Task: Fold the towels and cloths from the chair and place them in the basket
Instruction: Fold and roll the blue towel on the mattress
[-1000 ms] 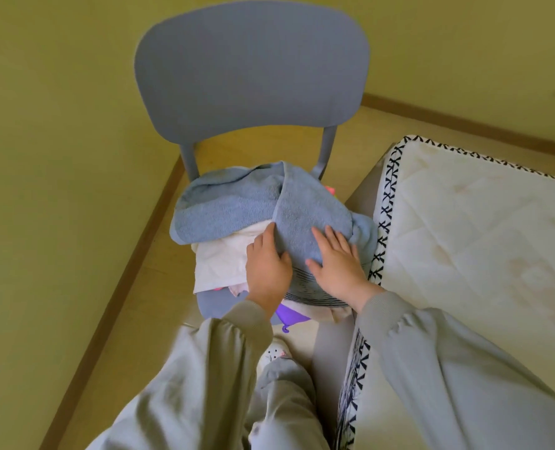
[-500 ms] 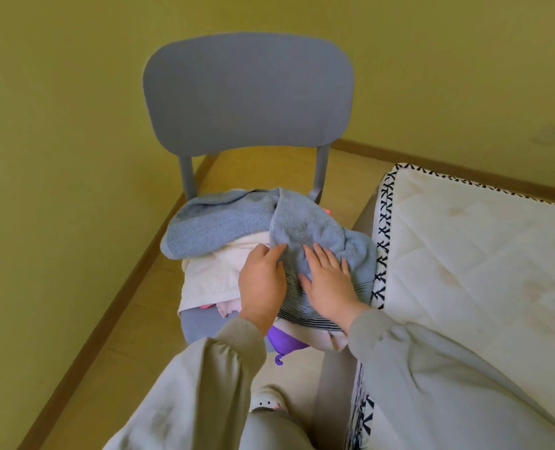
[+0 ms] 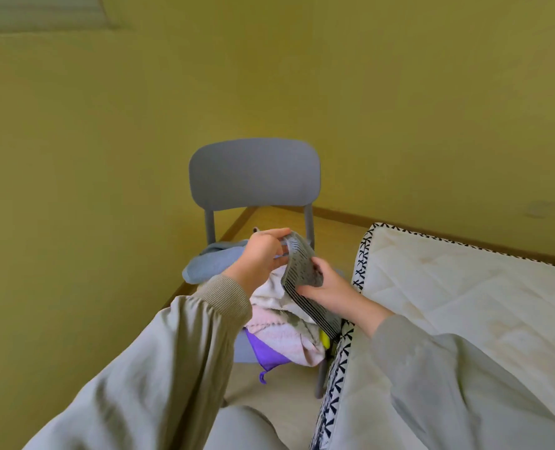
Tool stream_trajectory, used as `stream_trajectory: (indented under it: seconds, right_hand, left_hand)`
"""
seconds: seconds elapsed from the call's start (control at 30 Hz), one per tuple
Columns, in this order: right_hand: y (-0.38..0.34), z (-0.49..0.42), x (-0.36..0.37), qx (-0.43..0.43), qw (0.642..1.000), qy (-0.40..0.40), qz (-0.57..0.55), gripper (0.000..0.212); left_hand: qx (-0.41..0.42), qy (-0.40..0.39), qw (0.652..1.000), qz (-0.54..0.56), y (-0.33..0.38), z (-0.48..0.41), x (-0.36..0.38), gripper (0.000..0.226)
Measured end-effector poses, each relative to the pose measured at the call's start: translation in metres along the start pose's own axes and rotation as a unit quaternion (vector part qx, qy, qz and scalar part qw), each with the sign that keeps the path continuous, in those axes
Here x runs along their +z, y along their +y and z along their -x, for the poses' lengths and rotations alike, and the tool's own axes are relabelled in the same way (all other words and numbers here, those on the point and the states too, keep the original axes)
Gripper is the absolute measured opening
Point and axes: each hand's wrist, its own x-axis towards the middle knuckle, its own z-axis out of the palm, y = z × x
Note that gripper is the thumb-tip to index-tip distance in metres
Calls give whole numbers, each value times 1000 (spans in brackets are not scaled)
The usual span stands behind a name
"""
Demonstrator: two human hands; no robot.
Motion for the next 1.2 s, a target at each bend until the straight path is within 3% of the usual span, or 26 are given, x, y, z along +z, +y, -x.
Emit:
stream_trajectory:
  seconds: [0.07, 0.13, 0.27, 0.37, 0.5, 0.7, 0.8, 1.03, 1.2]
  right_hand:
    - [-12, 6, -2, -27, 999, 27, 20, 81]
    - [-20, 10, -5, -50, 993, 65, 83, 73]
    - [-34, 14, -19, -37, 984, 155, 83, 15]
    - [-52, 18, -25, -47, 978, 196, 46, 16]
    - [-87, 15, -32, -67, 963, 262, -2, 18]
    - [-150, 17, -42, -117, 956, 260, -74, 23]
    - [-184, 21, -53, -125, 948, 270, -112, 26]
    - [-288, 48, -83, -215, 925, 281, -137, 23]
    - [-344, 80, -109, -275, 898, 299, -168, 15]
  left_hand:
    - [10, -4, 999, 40, 17, 18, 11, 54]
    - [27, -6, 997, 72, 31, 33, 17, 56]
    - [81, 2, 988, 131, 59, 51, 11, 59]
    - [103, 7, 987, 125, 73, 67, 0, 56]
    - [144, 36, 985, -90, 76, 76, -23, 60]
    - [232, 54, 927, -290, 85, 102, -44, 61]
    - [309, 65, 870, -378, 102, 114, -42, 59]
    - [467, 111, 794, -373, 179, 148, -23, 28]
    - [516, 122, 792, -302, 232, 175, -11, 22]
